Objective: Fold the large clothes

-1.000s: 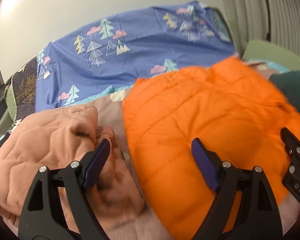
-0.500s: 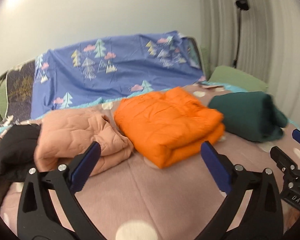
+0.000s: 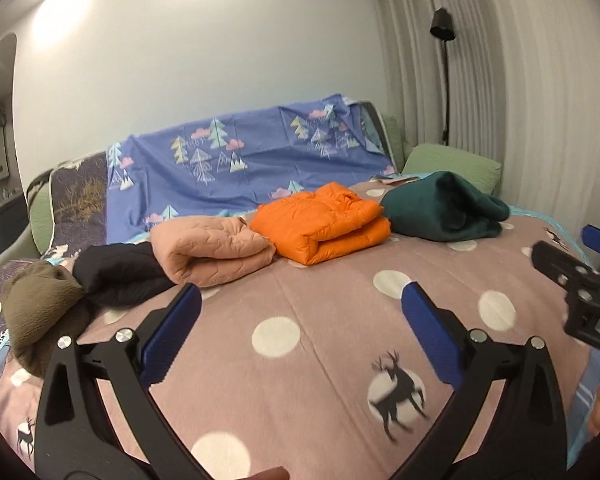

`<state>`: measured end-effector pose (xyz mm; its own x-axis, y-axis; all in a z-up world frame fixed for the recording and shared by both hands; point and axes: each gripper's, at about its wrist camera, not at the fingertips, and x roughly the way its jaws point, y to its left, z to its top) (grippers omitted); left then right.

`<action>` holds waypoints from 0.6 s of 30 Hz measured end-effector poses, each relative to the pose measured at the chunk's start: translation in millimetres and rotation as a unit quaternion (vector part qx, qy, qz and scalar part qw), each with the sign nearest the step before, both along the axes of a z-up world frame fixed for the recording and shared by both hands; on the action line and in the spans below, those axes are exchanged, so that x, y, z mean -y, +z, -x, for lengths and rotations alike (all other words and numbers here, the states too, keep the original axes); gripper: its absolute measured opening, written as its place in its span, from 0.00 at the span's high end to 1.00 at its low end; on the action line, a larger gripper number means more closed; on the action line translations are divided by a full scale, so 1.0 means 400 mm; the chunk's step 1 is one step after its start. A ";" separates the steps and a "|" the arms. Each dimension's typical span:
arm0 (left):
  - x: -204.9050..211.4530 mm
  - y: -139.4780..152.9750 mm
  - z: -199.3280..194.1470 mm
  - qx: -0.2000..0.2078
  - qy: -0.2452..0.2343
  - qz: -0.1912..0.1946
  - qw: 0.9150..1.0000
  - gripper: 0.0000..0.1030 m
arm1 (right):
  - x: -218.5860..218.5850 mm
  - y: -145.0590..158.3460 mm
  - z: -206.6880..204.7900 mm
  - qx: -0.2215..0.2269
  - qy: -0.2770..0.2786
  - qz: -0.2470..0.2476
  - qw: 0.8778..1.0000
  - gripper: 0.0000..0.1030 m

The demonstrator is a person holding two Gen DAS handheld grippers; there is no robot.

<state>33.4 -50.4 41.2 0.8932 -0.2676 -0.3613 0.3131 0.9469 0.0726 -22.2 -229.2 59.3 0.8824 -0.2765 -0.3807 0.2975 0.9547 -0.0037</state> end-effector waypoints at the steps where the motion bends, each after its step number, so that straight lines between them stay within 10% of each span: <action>1: -0.008 -0.001 0.027 0.006 -0.001 0.001 1.000 0.02 | -0.008 -0.001 0.014 0.000 0.002 0.003 1.000 0.08; 5: -0.036 0.010 0.121 0.036 0.008 0.014 0.999 0.02 | -0.045 0.002 0.065 -0.004 -0.001 0.023 1.000 0.08; 18: -0.097 -0.061 0.171 -0.068 0.034 0.041 0.996 0.02 | -0.090 -0.012 0.132 -0.005 0.017 0.041 0.999 0.08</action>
<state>-34.9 -11.6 16.8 0.8550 -0.2416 -0.4590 0.2499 0.9673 -0.0435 -74.9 -193.2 54.7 0.8882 -0.2771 -0.3665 0.2642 0.9606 -0.0860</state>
